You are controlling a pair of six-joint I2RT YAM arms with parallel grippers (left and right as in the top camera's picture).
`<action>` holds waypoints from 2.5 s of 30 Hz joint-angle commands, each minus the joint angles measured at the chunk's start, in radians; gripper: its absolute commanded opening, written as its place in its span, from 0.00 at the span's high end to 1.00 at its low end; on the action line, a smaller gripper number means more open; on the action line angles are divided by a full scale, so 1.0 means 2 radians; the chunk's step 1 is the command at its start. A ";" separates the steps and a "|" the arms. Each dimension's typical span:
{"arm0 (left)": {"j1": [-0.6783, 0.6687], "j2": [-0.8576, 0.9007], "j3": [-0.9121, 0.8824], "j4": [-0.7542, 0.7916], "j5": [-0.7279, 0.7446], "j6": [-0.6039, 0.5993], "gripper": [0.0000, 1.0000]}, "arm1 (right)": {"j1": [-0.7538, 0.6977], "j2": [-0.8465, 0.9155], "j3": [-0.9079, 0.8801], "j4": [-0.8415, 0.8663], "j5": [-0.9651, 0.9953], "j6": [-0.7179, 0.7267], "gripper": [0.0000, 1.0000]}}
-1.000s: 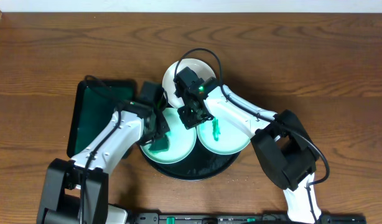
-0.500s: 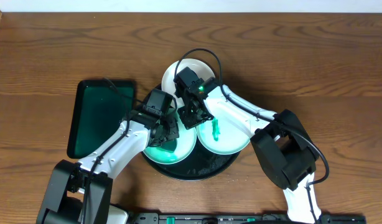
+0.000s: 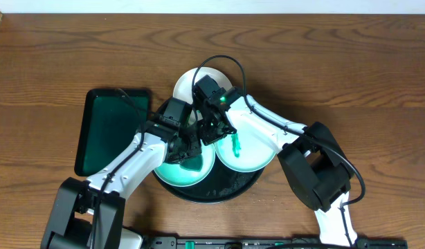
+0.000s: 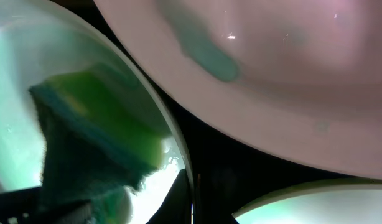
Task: Clean dirty plates on tray and stack at the side
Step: 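Scrub the pale green plate with the sponge while the right gripper holds it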
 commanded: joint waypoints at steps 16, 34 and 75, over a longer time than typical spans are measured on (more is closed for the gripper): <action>-0.025 0.006 0.016 -0.046 -0.012 0.026 0.93 | 0.003 0.005 0.002 0.001 -0.019 0.001 0.99; -0.027 0.006 0.016 -0.040 -0.078 -0.019 0.93 | 0.004 0.005 0.002 0.007 -0.015 0.003 0.99; 0.009 0.006 0.016 -0.004 -0.198 -0.016 0.93 | 0.004 0.005 -0.002 0.010 -0.012 0.008 0.99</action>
